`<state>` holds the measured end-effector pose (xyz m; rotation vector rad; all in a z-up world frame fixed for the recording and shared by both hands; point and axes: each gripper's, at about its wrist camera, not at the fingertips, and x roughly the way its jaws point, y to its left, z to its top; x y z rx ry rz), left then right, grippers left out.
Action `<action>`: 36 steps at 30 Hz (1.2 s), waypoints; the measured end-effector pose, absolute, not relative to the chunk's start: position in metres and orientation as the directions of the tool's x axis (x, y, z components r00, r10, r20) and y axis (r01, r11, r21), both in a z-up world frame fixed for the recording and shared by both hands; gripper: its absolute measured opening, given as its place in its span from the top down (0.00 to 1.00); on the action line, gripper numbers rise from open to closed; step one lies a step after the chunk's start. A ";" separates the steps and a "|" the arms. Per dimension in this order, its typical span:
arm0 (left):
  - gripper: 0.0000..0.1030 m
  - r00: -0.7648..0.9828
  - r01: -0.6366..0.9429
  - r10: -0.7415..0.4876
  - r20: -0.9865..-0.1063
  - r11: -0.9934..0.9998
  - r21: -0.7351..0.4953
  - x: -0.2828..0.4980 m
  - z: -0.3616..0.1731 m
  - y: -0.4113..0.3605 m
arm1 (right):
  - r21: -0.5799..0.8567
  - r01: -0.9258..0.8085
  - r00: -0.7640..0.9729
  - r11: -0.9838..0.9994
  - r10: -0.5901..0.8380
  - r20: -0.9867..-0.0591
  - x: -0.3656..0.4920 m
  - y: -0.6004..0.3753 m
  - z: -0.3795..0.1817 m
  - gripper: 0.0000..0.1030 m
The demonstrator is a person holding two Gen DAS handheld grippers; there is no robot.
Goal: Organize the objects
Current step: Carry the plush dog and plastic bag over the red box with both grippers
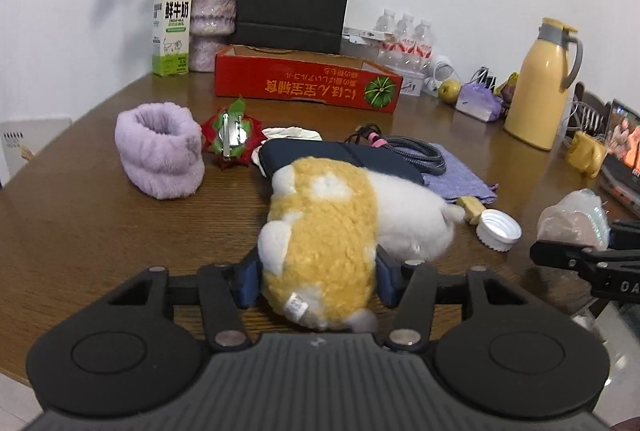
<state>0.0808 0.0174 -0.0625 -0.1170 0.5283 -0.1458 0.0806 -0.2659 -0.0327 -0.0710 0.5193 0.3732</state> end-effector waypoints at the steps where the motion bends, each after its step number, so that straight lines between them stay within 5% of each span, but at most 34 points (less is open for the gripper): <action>1: 0.50 0.856 0.107 -0.172 -0.487 0.981 -0.159 0.079 -0.062 0.019 | 0.026 -0.366 0.803 0.930 0.329 -0.497 0.081 -0.266 -0.032 0.57; 36: 0.51 0.960 0.045 -0.079 -0.267 0.991 -0.129 0.117 0.022 0.008 | 0.006 -0.379 0.869 0.925 0.358 -0.343 0.144 -0.237 0.025 0.57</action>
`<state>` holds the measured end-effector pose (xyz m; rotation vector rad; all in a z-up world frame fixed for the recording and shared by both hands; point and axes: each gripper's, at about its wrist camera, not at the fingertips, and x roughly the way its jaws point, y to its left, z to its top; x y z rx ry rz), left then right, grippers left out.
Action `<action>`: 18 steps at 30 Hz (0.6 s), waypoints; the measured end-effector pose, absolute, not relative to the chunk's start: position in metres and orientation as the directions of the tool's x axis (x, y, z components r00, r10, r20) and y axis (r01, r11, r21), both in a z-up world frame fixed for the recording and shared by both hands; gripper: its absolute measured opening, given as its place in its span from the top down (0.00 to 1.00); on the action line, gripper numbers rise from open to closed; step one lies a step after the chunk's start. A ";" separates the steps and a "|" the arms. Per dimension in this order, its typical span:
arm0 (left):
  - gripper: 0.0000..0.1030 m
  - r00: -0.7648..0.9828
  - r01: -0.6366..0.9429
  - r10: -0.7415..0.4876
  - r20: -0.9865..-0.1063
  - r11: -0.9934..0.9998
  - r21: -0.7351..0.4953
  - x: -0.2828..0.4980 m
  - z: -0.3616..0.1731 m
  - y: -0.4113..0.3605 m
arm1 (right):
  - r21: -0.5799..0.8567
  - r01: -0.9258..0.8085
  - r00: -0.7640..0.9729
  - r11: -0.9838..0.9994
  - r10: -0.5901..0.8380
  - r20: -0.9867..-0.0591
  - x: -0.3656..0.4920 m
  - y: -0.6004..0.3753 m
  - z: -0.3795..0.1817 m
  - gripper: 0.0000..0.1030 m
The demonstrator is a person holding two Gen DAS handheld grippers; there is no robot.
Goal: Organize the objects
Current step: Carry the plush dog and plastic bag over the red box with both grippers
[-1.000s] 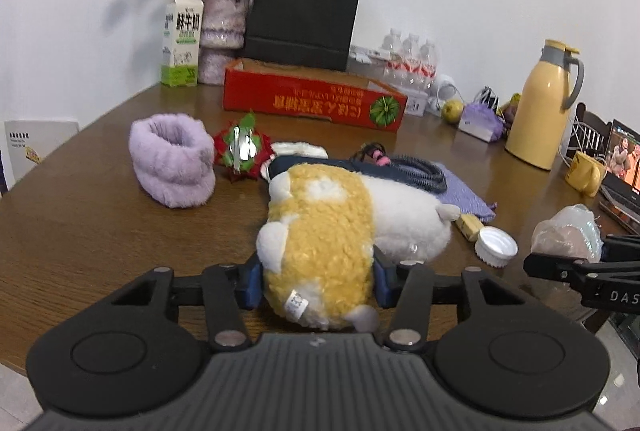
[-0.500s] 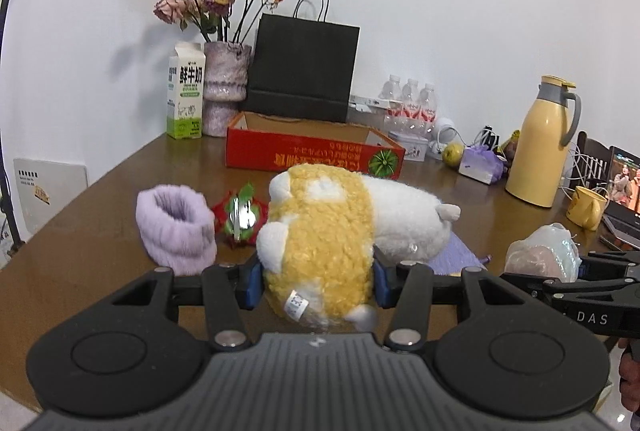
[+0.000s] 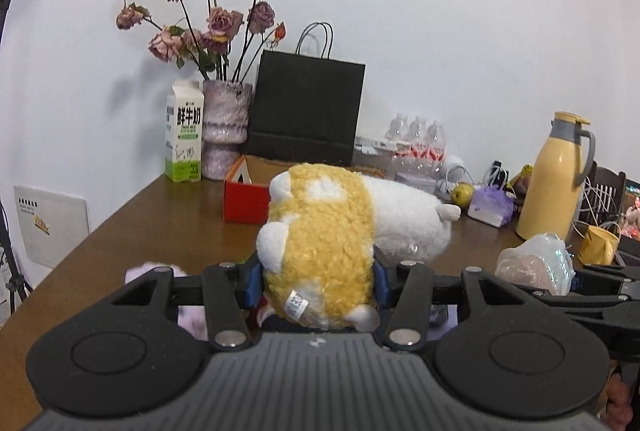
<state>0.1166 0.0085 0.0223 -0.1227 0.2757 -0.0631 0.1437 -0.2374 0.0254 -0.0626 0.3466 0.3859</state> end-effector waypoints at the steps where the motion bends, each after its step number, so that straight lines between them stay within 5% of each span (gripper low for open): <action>1: 0.51 0.961 0.041 -0.076 -0.267 0.990 -0.133 0.121 0.025 0.009 | 0.009 -0.377 0.871 0.926 0.358 -0.338 0.148 -0.237 0.027 0.57; 18: 0.50 0.975 0.005 -0.037 -0.218 0.989 -0.148 0.193 0.062 -0.003 | 0.021 -0.367 0.891 0.930 0.358 -0.280 0.226 -0.223 0.053 0.57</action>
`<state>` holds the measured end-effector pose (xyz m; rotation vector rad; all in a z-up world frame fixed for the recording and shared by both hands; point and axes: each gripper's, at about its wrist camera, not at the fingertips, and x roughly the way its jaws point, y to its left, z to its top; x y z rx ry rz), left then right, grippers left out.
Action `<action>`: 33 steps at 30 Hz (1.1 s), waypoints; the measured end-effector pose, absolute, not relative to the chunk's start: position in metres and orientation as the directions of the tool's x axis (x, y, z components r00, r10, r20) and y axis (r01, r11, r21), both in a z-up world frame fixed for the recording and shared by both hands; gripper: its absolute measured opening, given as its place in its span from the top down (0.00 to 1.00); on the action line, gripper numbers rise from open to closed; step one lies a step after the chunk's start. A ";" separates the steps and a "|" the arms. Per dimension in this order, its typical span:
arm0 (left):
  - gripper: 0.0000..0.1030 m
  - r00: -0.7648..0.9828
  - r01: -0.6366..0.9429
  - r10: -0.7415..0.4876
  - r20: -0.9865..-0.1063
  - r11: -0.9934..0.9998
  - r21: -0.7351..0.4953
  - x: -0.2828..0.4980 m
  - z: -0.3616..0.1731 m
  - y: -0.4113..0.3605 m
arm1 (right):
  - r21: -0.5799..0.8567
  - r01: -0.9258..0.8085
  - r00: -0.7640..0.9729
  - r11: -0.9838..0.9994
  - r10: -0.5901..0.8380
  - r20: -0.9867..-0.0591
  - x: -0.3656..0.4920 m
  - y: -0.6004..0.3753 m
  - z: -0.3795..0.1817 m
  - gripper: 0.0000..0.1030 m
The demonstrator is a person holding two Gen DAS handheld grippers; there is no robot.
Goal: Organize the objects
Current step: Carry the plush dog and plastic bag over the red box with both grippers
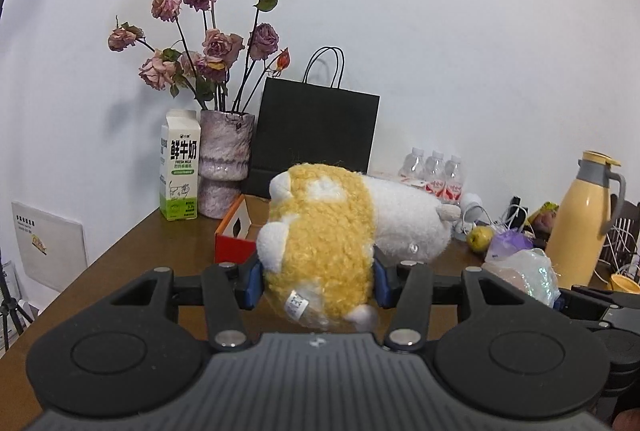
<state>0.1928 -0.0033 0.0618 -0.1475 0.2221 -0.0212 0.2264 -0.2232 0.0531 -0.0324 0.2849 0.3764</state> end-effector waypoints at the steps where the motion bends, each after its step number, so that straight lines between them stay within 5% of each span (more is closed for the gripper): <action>1: 0.50 0.976 0.001 -0.033 -0.217 0.989 -0.147 0.198 0.063 -0.004 | 0.020 -0.367 0.892 0.930 0.358 -0.276 0.232 -0.222 0.055 0.57; 21: 0.50 0.964 -0.107 0.075 -0.255 0.988 -0.115 0.316 0.093 -0.010 | 0.002 -0.400 0.883 0.916 0.386 -0.267 0.344 -0.192 0.085 0.57; 33: 0.50 0.930 -0.170 0.117 -0.350 0.977 -0.125 0.398 0.092 -0.002 | 0.070 -0.417 0.852 0.906 0.417 -0.317 0.424 -0.185 0.080 0.57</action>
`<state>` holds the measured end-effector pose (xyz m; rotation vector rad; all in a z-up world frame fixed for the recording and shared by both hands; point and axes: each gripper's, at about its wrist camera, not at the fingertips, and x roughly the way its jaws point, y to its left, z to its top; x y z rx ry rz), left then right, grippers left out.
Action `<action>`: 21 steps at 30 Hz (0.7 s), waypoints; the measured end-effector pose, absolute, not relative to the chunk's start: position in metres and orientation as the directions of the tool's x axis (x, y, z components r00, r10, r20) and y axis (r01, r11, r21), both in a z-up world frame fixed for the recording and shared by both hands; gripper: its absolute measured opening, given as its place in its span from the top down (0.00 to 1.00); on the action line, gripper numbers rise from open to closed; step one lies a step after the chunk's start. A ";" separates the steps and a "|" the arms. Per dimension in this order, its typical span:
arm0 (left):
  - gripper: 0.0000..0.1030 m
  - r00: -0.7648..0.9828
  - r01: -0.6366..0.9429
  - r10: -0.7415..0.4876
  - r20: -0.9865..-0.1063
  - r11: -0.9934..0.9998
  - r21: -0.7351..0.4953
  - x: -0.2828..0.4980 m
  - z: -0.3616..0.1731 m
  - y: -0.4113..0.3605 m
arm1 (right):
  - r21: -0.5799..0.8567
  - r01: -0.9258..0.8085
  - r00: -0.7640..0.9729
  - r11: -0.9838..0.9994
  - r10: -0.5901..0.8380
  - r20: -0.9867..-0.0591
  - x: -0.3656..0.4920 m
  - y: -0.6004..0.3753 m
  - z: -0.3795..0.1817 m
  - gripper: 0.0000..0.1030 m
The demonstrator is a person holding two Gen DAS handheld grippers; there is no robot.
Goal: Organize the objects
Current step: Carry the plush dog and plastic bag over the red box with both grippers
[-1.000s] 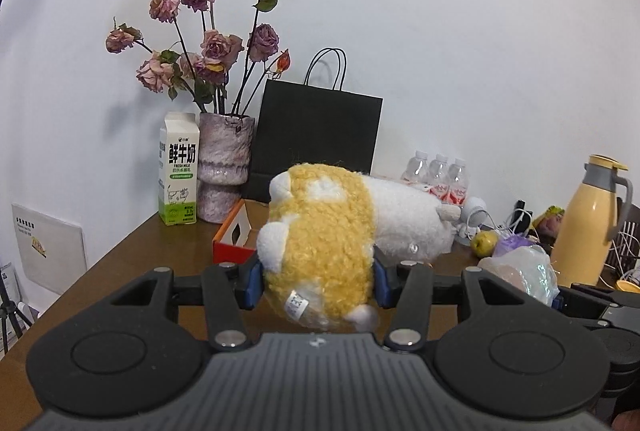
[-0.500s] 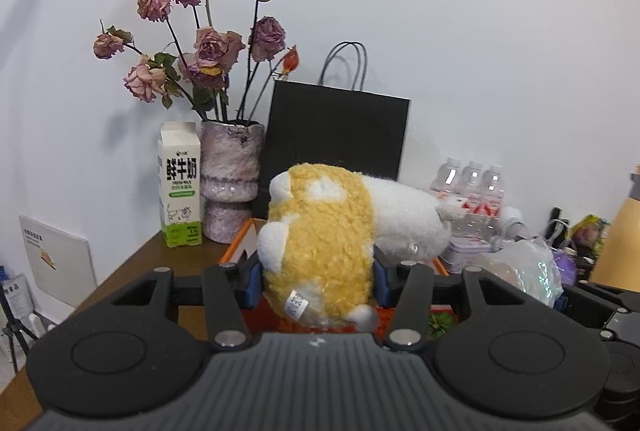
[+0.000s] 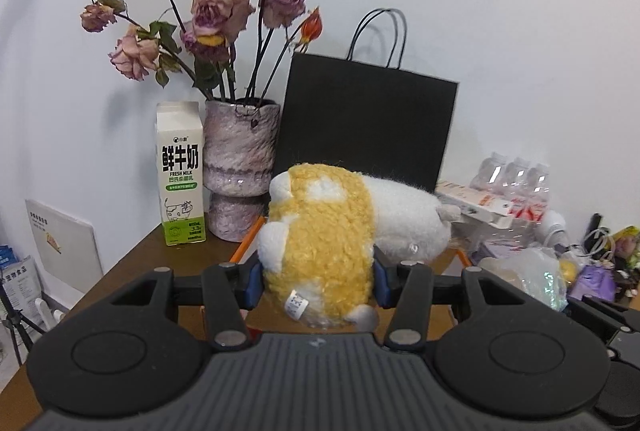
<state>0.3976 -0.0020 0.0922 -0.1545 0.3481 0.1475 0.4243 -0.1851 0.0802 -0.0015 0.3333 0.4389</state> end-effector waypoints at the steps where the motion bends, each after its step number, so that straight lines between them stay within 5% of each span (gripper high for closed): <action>1: 0.50 0.927 -0.175 0.120 -0.357 0.977 -0.124 0.404 0.091 -0.002 | 0.076 -0.419 0.848 0.905 0.420 -0.324 0.432 -0.184 0.079 0.57; 21: 0.50 0.849 -0.222 0.149 -0.507 0.971 -0.087 0.512 0.047 -0.001 | 0.112 -0.383 0.807 0.917 0.391 -0.443 0.528 -0.165 0.036 0.57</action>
